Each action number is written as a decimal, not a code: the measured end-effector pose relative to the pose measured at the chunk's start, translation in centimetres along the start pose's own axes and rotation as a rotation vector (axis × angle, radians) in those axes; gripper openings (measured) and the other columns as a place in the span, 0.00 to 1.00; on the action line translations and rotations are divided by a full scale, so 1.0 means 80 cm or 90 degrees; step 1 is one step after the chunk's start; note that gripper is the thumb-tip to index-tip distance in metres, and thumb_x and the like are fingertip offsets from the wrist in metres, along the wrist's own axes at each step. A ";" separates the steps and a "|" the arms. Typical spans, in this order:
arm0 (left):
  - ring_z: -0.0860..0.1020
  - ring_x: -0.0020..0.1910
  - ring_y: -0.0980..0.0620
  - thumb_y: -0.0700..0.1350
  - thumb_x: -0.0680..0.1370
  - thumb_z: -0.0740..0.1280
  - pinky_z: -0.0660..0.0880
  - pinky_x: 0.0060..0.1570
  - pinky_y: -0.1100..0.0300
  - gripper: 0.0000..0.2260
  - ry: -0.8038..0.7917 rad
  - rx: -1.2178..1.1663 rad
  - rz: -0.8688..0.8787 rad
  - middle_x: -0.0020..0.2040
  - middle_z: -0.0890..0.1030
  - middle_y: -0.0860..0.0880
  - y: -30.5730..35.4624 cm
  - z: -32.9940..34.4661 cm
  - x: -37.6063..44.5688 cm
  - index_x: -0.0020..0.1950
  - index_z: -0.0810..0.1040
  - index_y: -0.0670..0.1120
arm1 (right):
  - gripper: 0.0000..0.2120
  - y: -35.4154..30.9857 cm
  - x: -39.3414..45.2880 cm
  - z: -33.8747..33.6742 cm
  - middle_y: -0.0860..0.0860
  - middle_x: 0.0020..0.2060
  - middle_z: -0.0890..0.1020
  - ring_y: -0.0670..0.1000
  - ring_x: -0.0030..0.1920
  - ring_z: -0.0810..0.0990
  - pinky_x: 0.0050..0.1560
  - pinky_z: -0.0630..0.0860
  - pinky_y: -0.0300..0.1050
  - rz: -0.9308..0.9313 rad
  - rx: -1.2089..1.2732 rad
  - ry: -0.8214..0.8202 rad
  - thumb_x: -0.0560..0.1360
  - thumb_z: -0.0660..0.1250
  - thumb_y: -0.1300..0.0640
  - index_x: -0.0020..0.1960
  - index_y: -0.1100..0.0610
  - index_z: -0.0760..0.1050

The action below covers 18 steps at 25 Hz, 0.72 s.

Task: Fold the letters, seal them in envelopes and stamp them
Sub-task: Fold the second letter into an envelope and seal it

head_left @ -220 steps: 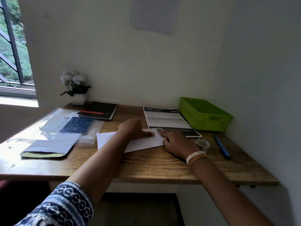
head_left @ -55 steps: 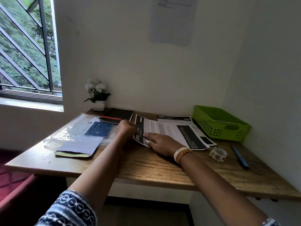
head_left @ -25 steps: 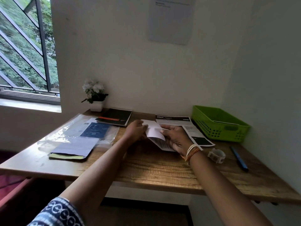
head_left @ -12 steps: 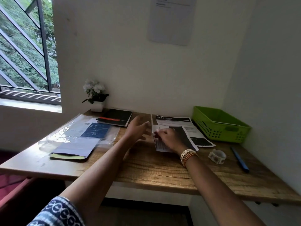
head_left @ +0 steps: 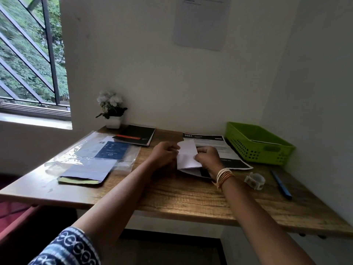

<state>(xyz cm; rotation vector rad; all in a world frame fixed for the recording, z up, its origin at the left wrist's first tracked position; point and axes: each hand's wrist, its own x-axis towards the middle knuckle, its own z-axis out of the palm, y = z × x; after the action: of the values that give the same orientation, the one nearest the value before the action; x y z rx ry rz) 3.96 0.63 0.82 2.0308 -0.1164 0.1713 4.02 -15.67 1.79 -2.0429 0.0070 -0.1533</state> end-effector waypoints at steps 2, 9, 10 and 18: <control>0.79 0.52 0.49 0.39 0.77 0.65 0.78 0.53 0.54 0.15 0.013 0.006 -0.028 0.59 0.78 0.44 -0.001 0.000 0.003 0.64 0.75 0.44 | 0.21 -0.003 -0.001 -0.001 0.60 0.65 0.74 0.59 0.63 0.74 0.60 0.74 0.46 0.037 0.082 -0.009 0.74 0.66 0.68 0.67 0.64 0.72; 0.75 0.60 0.46 0.40 0.76 0.68 0.76 0.58 0.52 0.21 0.040 0.022 -0.056 0.65 0.74 0.42 0.004 -0.002 0.001 0.69 0.71 0.45 | 0.16 -0.003 -0.010 0.002 0.56 0.61 0.79 0.54 0.60 0.77 0.60 0.74 0.44 -0.076 -0.113 -0.023 0.74 0.70 0.61 0.61 0.61 0.77; 0.76 0.59 0.47 0.39 0.76 0.68 0.77 0.58 0.52 0.22 0.045 0.022 -0.060 0.65 0.74 0.42 0.004 -0.001 0.000 0.69 0.71 0.45 | 0.15 -0.002 -0.011 0.003 0.55 0.59 0.80 0.53 0.59 0.78 0.57 0.74 0.42 -0.112 -0.181 -0.020 0.74 0.70 0.58 0.60 0.61 0.79; 0.82 0.48 0.48 0.45 0.79 0.65 0.79 0.39 0.53 0.18 0.025 -0.130 0.031 0.57 0.80 0.46 0.013 -0.001 -0.011 0.68 0.69 0.47 | 0.23 -0.007 -0.011 0.008 0.52 0.40 0.76 0.51 0.41 0.74 0.47 0.68 0.46 -0.081 -0.095 -0.074 0.81 0.53 0.43 0.48 0.59 0.78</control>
<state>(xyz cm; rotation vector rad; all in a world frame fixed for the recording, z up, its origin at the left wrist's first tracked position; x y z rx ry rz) 2.90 0.27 1.64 1.8210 -0.1529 0.2206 3.17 -14.79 1.93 -2.1997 -0.1893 -0.1152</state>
